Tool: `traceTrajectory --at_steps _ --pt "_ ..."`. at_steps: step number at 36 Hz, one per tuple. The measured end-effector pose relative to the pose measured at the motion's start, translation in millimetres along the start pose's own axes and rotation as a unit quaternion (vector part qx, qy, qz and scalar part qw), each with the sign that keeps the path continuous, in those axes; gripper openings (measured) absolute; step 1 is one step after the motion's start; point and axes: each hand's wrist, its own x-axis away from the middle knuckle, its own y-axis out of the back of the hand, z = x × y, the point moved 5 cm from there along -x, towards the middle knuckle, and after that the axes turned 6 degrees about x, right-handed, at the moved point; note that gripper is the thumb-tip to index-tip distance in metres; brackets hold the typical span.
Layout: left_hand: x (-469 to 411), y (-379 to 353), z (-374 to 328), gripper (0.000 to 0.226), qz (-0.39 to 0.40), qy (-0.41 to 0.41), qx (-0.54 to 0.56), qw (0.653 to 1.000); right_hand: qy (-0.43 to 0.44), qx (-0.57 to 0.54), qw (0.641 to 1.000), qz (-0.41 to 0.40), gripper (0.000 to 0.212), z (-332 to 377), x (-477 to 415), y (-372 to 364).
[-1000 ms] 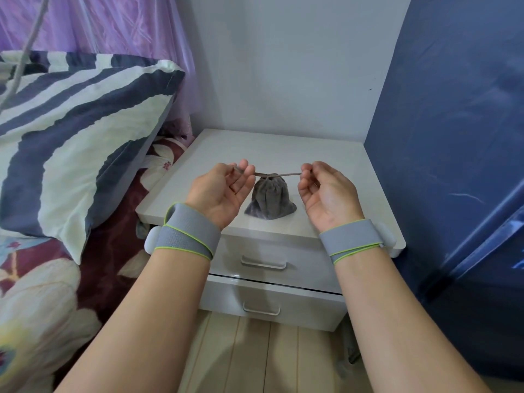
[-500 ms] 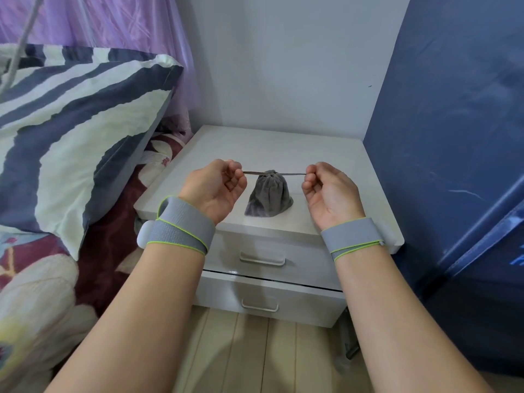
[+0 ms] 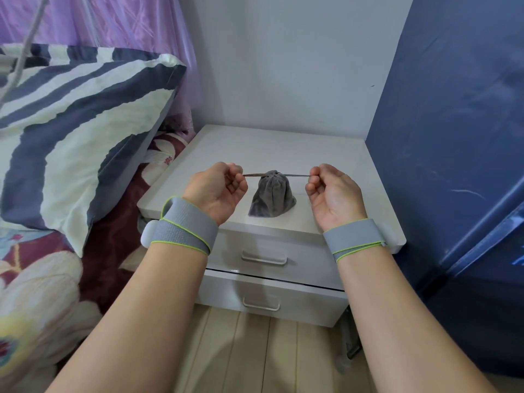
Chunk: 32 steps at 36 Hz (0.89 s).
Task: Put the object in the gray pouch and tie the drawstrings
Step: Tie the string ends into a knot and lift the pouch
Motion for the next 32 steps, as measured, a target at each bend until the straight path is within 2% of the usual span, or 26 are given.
traceTrajectory --at_steps 8,11,15,17,20,24,29,32 --pt "9.6 -16.1 -6.1 0.009 0.041 -0.065 -0.084 0.994 0.067 0.061 0.994 0.062 0.01 21.1 12.1 -15.3" --pt "18.1 -29.3 -9.4 0.008 0.074 -0.104 -0.154 0.98 0.099 0.098 0.987 0.08 0.009 31.3 19.4 -24.1" --pt "29.3 -47.8 -10.8 0.011 0.134 -0.208 -0.342 0.907 0.135 0.167 0.972 0.098 0.008 38.4 25.7 -34.4" --pt "32.7 -54.0 -8.7 0.012 0.15 -0.24 -0.392 0.875 0.149 0.196 0.964 0.105 0.008 39.4 27.2 -38.1" --pt "35.4 -58.5 -5.6 0.01 0.162 -0.263 -0.425 0.851 0.163 0.231 0.953 0.11 0.006 39.1 28.6 -41.6" --pt "36.2 -59.3 -6.5 0.005 0.157 -0.28 -0.426 0.846 0.165 0.236 0.95 0.122 0.004 35.9 28.9 -43.9" --pt "32.2 -57.8 -9.6 0.008 0.142 -0.277 -0.409 0.858 0.088 0.211 0.957 0.178 0.028 27.3 26.8 -44.5" --pt "30.8 -56.6 -11.2 0.006 0.144 -0.278 -0.393 0.865 0.084 0.285 0.938 0.181 0.026 16.6 23.4 -41.0"
